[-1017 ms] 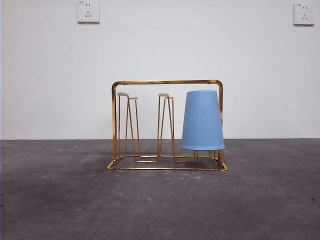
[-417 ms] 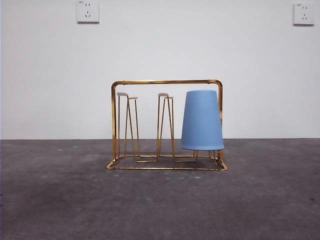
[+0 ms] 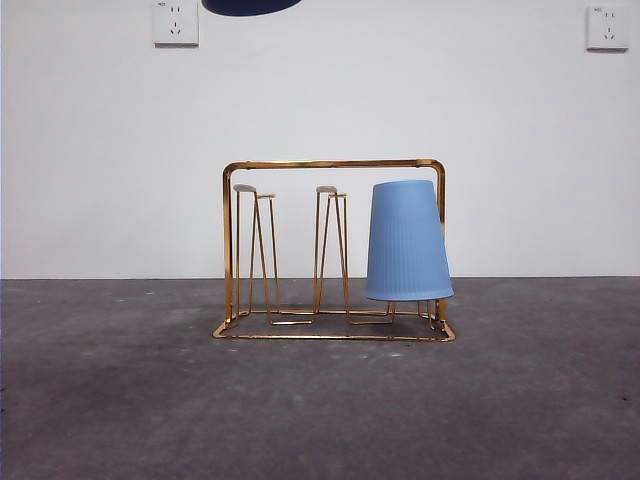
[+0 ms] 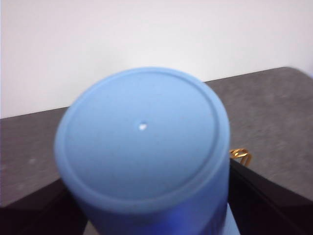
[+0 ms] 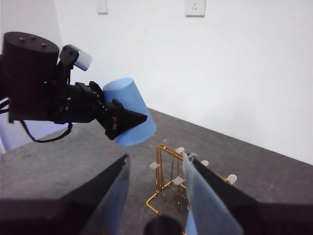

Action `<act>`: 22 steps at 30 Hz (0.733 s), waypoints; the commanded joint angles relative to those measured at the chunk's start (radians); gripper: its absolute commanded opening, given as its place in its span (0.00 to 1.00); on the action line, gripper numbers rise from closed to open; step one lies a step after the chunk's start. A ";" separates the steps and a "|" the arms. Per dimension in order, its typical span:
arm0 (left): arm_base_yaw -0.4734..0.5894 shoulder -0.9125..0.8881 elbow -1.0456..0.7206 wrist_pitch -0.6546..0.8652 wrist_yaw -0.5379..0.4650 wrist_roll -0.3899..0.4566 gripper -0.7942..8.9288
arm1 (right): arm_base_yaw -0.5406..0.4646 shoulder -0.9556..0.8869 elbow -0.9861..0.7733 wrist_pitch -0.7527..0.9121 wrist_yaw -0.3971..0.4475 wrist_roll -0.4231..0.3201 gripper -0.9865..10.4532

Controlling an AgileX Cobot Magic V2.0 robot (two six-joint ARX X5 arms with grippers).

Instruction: Pick up cup 1,put cup 1 in the cup rack,pick up cup 2,put cup 2 in the cup rack

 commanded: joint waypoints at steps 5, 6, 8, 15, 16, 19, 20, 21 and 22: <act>0.079 0.004 -0.056 0.044 0.081 0.011 0.07 | 0.000 -0.018 -0.004 -0.005 0.013 -0.013 0.25; 0.089 0.004 -0.077 0.063 0.092 0.011 0.07 | 0.000 -0.018 -0.004 -0.005 0.017 -0.013 0.25; 0.107 0.004 -0.122 0.106 0.112 0.011 0.07 | 0.000 -0.018 -0.004 -0.006 0.017 -0.014 0.25; 0.142 0.004 -0.230 0.233 0.143 0.015 0.07 | 0.000 -0.018 -0.004 -0.035 0.018 -0.019 0.25; 0.152 0.004 -0.234 0.232 0.146 0.024 0.07 | 0.000 -0.018 -0.004 -0.040 0.018 -0.019 0.25; 0.189 0.009 -0.249 0.245 0.204 0.033 0.07 | 0.000 -0.018 -0.004 -0.041 0.018 -0.018 0.25; 0.198 0.014 -0.253 0.245 0.209 0.033 0.07 | 0.000 -0.018 -0.004 -0.040 0.018 -0.018 0.25; 0.207 0.017 -0.257 0.246 0.212 0.034 0.07 | 0.000 -0.018 -0.004 -0.040 0.018 -0.017 0.25; 0.215 0.025 -0.262 0.245 0.213 0.034 0.07 | 0.000 -0.018 -0.004 -0.040 0.019 -0.014 0.25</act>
